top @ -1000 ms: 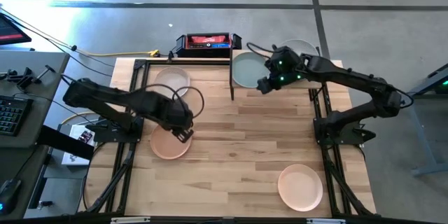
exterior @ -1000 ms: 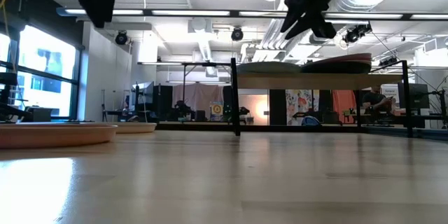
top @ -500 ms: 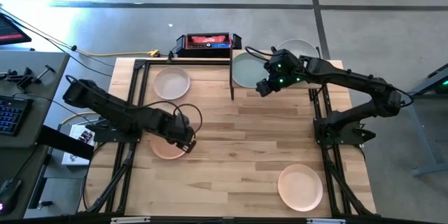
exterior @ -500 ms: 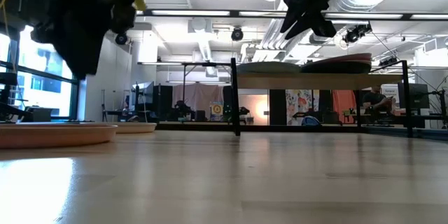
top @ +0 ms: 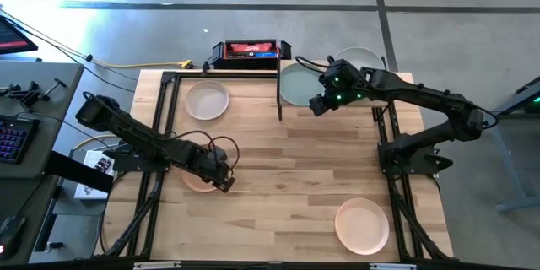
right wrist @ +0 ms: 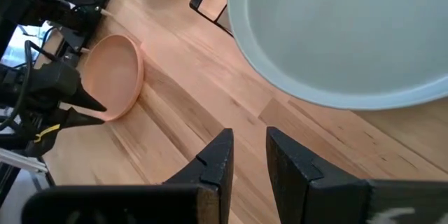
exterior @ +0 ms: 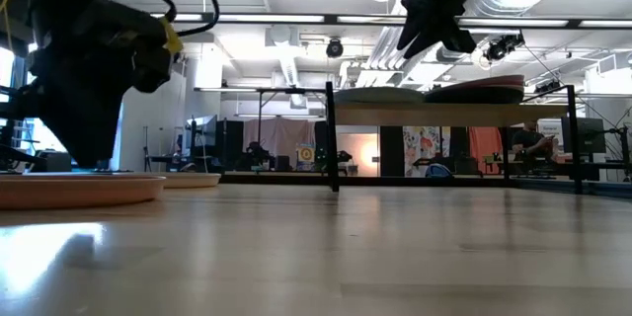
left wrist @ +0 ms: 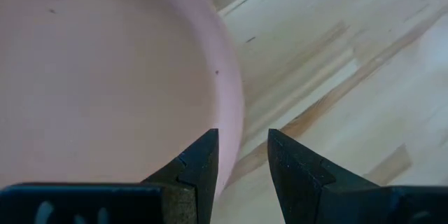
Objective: Place and stack plates onto a shelf
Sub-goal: Stack the brown plate on top of the light blue plate on the shelf
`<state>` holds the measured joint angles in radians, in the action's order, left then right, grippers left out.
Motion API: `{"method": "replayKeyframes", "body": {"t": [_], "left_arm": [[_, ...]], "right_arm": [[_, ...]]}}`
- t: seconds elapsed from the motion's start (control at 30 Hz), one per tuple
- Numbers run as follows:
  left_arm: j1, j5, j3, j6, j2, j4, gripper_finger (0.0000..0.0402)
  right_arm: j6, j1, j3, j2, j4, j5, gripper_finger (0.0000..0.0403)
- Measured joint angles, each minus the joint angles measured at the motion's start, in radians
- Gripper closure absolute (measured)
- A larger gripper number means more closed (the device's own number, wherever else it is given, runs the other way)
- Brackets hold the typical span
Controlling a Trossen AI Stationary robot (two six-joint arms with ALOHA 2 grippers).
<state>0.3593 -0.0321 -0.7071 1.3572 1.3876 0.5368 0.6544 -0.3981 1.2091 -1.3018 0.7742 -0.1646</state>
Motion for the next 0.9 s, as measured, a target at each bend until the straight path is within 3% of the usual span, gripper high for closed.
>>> {"method": "replayKeyframes", "body": {"t": [0.77,0.9], "left_arm": [[0.062,0.009,0.019,0.046,0.129,-0.071,0.0291],[0.062,0.013,0.013,0.01,0.128,-0.062,0.0311]], "right_arm": [[0.022,0.0,0.0,-0.001,0.013,0.003,0.0336],[0.022,0.0,0.0,-0.001,0.013,0.003,0.0336]]}}
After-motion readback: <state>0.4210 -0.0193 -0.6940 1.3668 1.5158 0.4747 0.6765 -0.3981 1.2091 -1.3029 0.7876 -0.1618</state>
